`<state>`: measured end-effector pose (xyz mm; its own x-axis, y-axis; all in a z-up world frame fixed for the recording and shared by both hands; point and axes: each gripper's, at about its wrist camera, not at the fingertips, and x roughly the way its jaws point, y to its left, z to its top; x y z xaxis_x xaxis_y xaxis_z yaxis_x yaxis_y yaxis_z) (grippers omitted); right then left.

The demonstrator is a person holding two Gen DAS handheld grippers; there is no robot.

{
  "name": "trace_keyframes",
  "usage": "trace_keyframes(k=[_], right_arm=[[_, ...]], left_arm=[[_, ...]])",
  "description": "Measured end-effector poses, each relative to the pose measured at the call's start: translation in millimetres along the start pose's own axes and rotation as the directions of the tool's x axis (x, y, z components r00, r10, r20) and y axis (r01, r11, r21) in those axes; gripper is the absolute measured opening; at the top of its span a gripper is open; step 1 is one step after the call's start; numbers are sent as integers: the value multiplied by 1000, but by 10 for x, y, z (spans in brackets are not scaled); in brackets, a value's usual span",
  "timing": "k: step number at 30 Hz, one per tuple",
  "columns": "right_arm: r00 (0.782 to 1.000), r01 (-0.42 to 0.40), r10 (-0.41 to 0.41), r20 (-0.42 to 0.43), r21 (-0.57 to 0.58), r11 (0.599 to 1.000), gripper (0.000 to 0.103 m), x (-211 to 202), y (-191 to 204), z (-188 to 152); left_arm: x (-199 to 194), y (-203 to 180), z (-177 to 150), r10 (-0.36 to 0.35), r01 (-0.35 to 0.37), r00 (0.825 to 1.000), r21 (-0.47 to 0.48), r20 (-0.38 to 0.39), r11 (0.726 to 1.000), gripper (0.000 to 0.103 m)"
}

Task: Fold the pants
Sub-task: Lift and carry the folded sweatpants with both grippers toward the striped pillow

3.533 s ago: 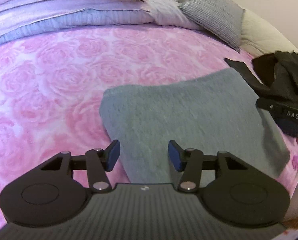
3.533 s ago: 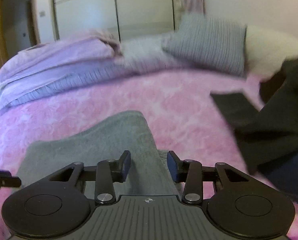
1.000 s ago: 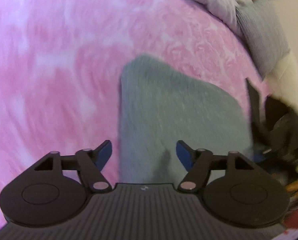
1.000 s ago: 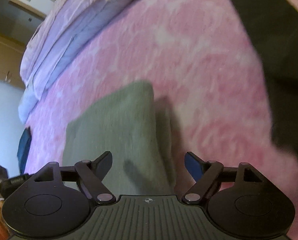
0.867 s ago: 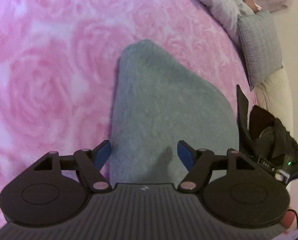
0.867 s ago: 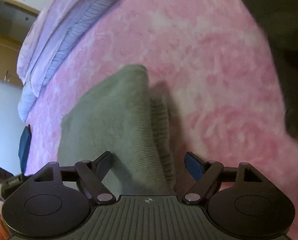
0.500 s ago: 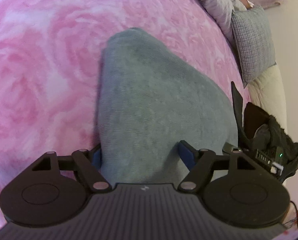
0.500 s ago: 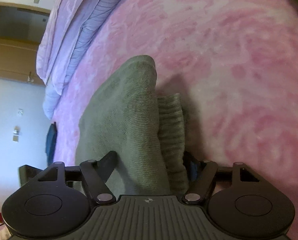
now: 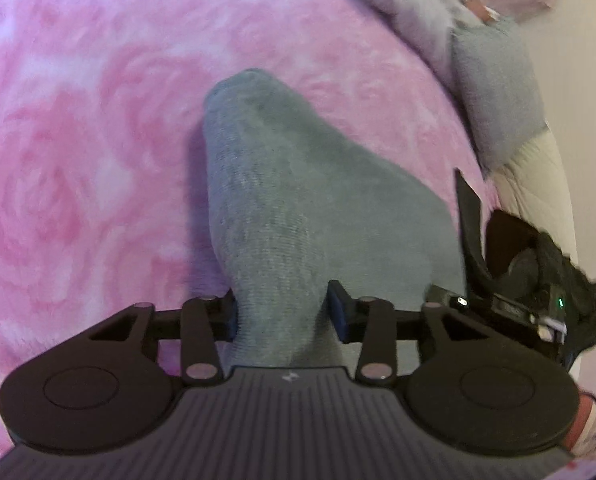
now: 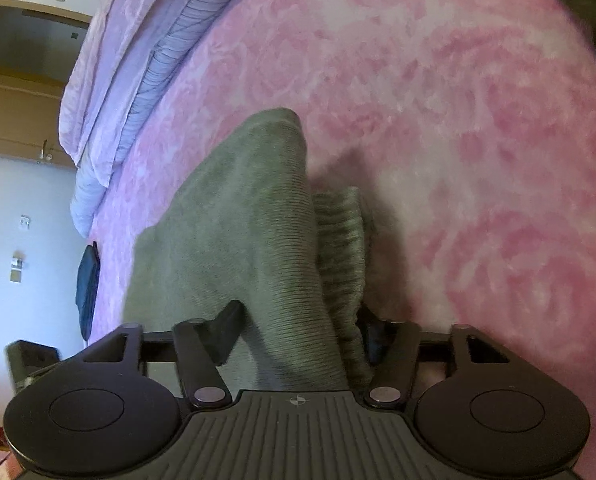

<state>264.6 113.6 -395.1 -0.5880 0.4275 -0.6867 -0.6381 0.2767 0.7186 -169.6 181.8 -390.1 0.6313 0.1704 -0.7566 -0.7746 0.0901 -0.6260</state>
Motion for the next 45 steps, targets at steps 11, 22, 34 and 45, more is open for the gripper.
trace_keyframes(k=[11, 22, 34, 45], right_arm=[[997, 19, -17, 69, -28, 999, 37, -103, 196, -112], [998, -39, 33, -50, -121, 992, 34, -12, 1376, -73], [944, -199, 89, -317, -331, 922, 34, 2195, 3732, -327], [905, -280, 93, -415, -417, 865, 34, 5304, 6212, -850]], left_arm=[[-138, -107, -104, -28, 23, 996, 46, 89, 999, 31], [-1402, -93, -162, 34, -23, 971, -46, 238, 999, 30], [-3357, 1563, 160, 237, -111, 855, -285, 461, 952, 31], [-4937, 4156, 1499, 350, -141, 764, -389, 542, 910, 31]])
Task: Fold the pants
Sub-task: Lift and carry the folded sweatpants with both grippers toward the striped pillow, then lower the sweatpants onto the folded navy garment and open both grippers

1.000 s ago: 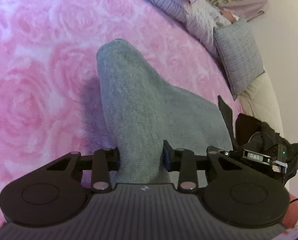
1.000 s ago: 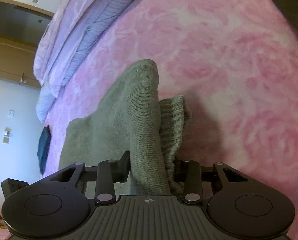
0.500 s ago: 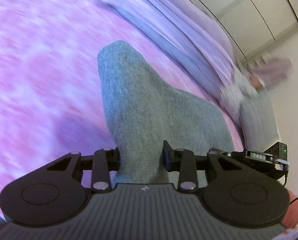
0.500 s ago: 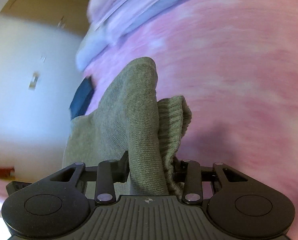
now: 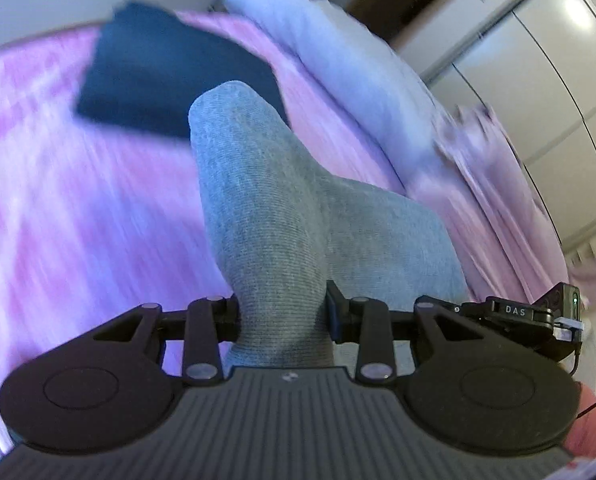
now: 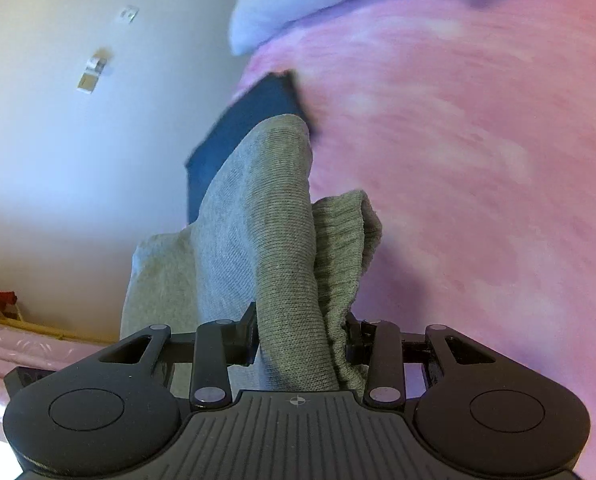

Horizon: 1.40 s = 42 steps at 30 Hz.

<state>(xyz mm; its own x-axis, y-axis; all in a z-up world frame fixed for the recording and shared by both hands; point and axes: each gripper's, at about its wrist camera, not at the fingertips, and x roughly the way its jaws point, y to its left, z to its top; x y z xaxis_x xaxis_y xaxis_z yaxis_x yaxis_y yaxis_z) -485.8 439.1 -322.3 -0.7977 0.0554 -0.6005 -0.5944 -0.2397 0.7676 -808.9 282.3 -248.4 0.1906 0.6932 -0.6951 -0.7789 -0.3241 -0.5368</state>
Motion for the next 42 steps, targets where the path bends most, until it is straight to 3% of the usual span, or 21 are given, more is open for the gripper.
trace_keyframes(k=[7, 12, 18, 23, 24, 26, 29, 30, 32, 34, 35, 36, 37, 39, 41, 42], right_arm=[[999, -28, 31, 17, -154, 988, 34, 1263, 854, 1163], [1000, -17, 18, 1, -221, 975, 34, 1827, 1046, 1755], [1000, -3, -4, -26, -247, 969, 34, 2338, 963, 2149], [999, 5, -13, -36, -220, 975, 35, 2630, 750, 2269], [999, 20, -28, -29, -231, 973, 37, 2646, 719, 2249], [995, 95, -98, -3, -217, 972, 52, 2707, 623, 2225], [987, 159, -153, 45, -188, 969, 59, 2605, 542, 2180], [979, 196, -180, 93, -222, 955, 60, 2491, 582, 2144], [940, 326, -274, 201, -300, 897, 60, 2283, 700, 2069], [898, 404, -293, 328, -351, 845, 59, 2087, 853, 1940], [877, 444, -302, 374, -392, 806, 52, 2066, 954, 1872], [868, 462, -293, 400, -436, 773, 46, 2072, 1037, 1829], [860, 479, -274, 431, -493, 727, 33, 2113, 1136, 1770], [859, 495, -253, 445, -596, 633, 20, 2294, 1288, 1684], [861, 500, -256, 439, -647, 576, 6, 2502, 1329, 1663], [857, 511, -266, 441, -665, 545, 6, 2634, 1304, 1668]], left_arm=[[315, 743, 1498, -2, 3, 991, -6, 131, 1000, 31], [645, 1087, 2075, -14, 23, 986, -50, 165, 999, 31], [979, 1424, 2333, -18, 32, 987, -89, 158, 996, 31], [1221, 1586, 2394, -8, 18, 992, -76, 130, 997, 31], [1277, 1636, 2388, -1, 10, 992, -72, 123, 997, 31], [1373, 1752, 2349, 29, -21, 994, -71, 104, 997, 34], [1291, 1783, 2296, 10, -5, 995, -50, 103, 999, 34], [1223, 1748, 2289, 19, -16, 994, -24, 106, 1000, 35], [1079, 1687, 2289, 52, -55, 992, 18, 115, 998, 34], [944, 1601, 2286, 98, -108, 983, 62, 152, 992, 33], [896, 1554, 2291, 120, -136, 977, 82, 177, 987, 33], [845, 1489, 2289, 132, -156, 969, 104, 211, 982, 32], [806, 1415, 2294, 141, -177, 958, 129, 250, 976, 31], [801, 1238, 2327, 162, -226, 939, 190, 304, 955, 29], [933, 1078, 2357, 169, -253, 938, 267, 301, 930, 27], [1051, 1031, 2369, 180, -260, 945, 298, 272, 918, 25]])
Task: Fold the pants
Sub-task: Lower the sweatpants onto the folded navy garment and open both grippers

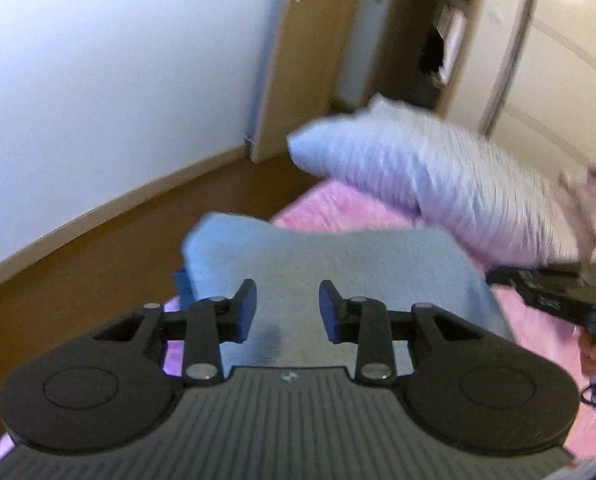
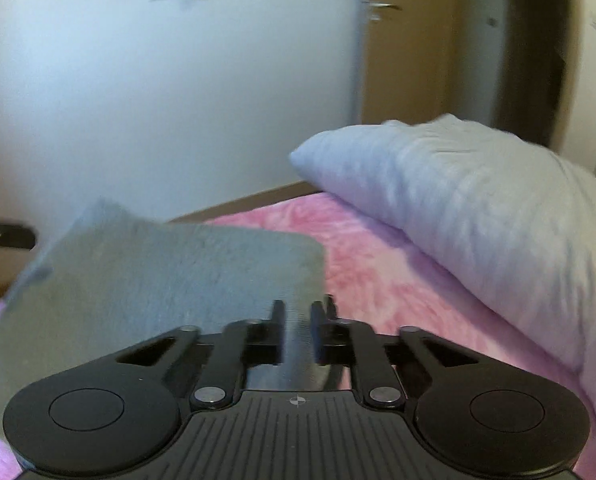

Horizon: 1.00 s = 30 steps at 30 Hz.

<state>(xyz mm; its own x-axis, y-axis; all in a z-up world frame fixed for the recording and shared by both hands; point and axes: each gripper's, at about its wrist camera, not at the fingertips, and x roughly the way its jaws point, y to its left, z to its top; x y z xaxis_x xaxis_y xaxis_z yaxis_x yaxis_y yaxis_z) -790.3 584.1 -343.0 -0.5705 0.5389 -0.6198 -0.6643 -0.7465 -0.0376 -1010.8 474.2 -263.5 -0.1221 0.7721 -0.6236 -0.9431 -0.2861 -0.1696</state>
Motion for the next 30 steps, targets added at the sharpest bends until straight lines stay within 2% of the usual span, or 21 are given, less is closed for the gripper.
trace_keyframes(k=[2, 4, 8, 10, 12, 13, 14, 17, 20, 23, 25, 27, 30], right_arm=[[999, 41, -42, -30, -44, 998, 6, 227, 40, -67], [994, 35, -41, -104, -62, 997, 6, 469, 1, -167], [993, 13, -29, -118, -133, 991, 5, 622, -15, -279], [991, -5, -9, -137, -99, 995, 6, 636, -80, -229], [991, -9, 12, -136, 28, 1000, 7, 478, -217, -166], [991, -7, 19, -129, 92, 996, 8, 378, -301, -153], [994, -2, 19, -111, 154, 988, 11, 236, -372, -163], [997, -17, 32, -63, 226, 974, 16, -169, -443, -263], [997, -51, 66, -51, 241, 969, 18, -553, -348, -445], [995, -77, 87, -42, 212, 974, 18, -686, -173, -573], [993, -44, 59, -100, 152, 987, 18, -540, -42, -641], [989, -26, 47, -143, 150, 988, 18, -352, 39, -770], [989, -31, 54, -136, 168, 985, 21, -332, 0, -794]], left_arm=[[267, -105, -45, 45, -39, 997, 83, -63, 996, 18], [508, -129, -141, 98, -81, 990, 156, -104, 984, 11], [624, -139, -220, 112, -95, 989, 179, -91, 979, 9], [596, -148, -195, 117, -102, 988, 147, -96, 984, 9], [487, -124, -152, 115, -106, 988, 94, -100, 990, 10], [397, -123, -142, 115, -108, 988, 68, -106, 992, 11], [302, -145, -136, 120, -115, 987, 52, -108, 992, 15], [-73, -193, -210, 92, -92, 990, 3, -109, 996, 17], [-319, -281, -348, 86, -90, 988, -29, -128, 996, 17], [-435, -376, -512, 72, -80, 987, -53, -147, 995, 17], [-382, -420, -618, 89, -98, 983, -53, -162, 994, 19], [-316, -425, -681, 107, -117, 980, -48, -165, 992, 19], [-293, -441, -660, 129, -141, 976, -61, -175, 988, 20]])
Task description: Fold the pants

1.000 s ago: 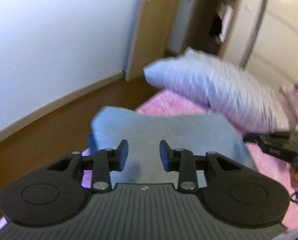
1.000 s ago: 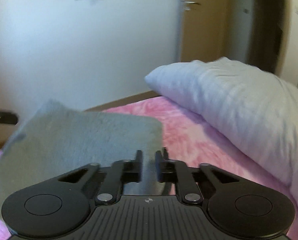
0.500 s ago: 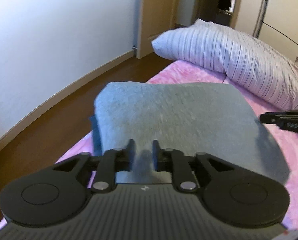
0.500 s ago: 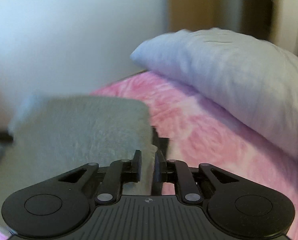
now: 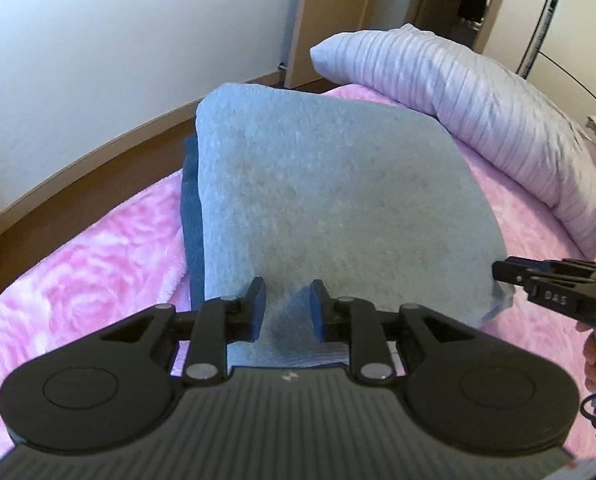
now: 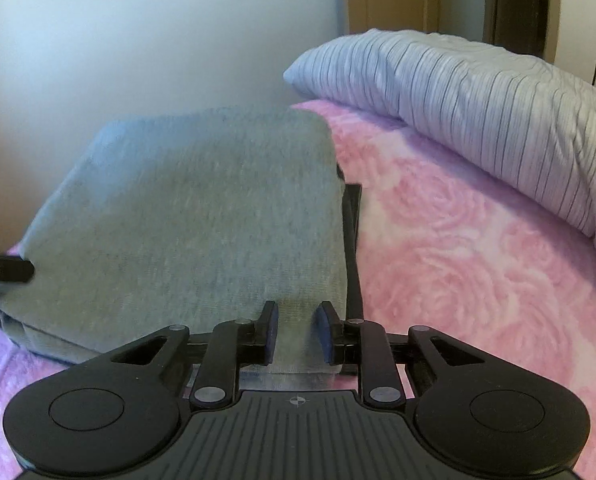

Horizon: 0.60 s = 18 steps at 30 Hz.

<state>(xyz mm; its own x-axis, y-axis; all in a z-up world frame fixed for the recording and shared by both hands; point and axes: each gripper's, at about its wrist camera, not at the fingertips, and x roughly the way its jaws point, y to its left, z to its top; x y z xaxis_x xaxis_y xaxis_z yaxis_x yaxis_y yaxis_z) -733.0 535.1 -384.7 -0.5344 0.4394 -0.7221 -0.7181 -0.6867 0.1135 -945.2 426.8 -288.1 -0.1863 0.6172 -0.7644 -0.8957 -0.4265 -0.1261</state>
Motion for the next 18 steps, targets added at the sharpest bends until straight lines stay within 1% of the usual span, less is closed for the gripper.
trace_keyframes(k=[1, 2, 3, 4, 5, 6, 7, 8, 9, 12, 13, 16, 18], right_arm=[[1000, 5, -5, -8, 12, 1000, 25, -36, -11, 29], [1000, 12, -12, -9, 20, 1000, 32, -87, -27, 42], [1000, 13, -13, 0, 30, 999, 37, -165, -29, 53], [1000, 9, -10, 16, 41, 999, 48, -259, -37, 45], [1000, 3, -4, 27, 51, 999, 58, -356, -31, 28], [999, -7, 5, 35, 63, 998, 60, -477, -13, 5], [999, -20, 17, 40, 77, 997, 63, -607, 12, -28], [999, -33, 29, 43, 93, 995, 64, -739, 36, -67], [998, -45, 41, 44, 105, 993, 65, -861, 69, -103], [997, -70, 65, 42, 121, 990, 66, -1250, 167, -206], [997, -71, 67, 43, 122, 990, 66, -1374, 201, -232], [995, -93, 86, 57, 137, 986, 66, -1830, 279, -339], [993, -109, 102, 57, 143, 984, 66, -2156, 326, -410]], left_arm=[[-26, -23, 25, 8, -8, 1000, 2, -2, 1000, 20], [-71, -46, 41, 9, -9, 1000, 1, -6, 1000, 21], [-140, -65, 46, 5, -5, 1000, -2, -4, 1000, 22], [-260, -83, 21, 4, -4, 1000, -4, 3, 1000, 25], [-349, -112, 13, 10, -10, 1000, -3, 11, 1000, 31], [-450, -145, -1, 14, -14, 1000, -1, 19, 1000, 34], [-567, -178, -23, 19, -19, 1000, 2, 22, 1000, 38], [-668, -213, -49, 24, -24, 999, 2, 22, 1000, 40], [-778, -237, -83, 26, -26, 999, -1, 21, 1000, 40], [-1156, -307, -217, 43, -43, 999, -15, 21, 999, 49], [-1302, -338, -277, 52, -51, 998, -17, 25, 999, 54], [-1757, -420, -463, 60, -59, 998, -26, 26, 998, 58], [-2092, -533, -583, 65, -64, 998, -41, 19, 997, 66]])
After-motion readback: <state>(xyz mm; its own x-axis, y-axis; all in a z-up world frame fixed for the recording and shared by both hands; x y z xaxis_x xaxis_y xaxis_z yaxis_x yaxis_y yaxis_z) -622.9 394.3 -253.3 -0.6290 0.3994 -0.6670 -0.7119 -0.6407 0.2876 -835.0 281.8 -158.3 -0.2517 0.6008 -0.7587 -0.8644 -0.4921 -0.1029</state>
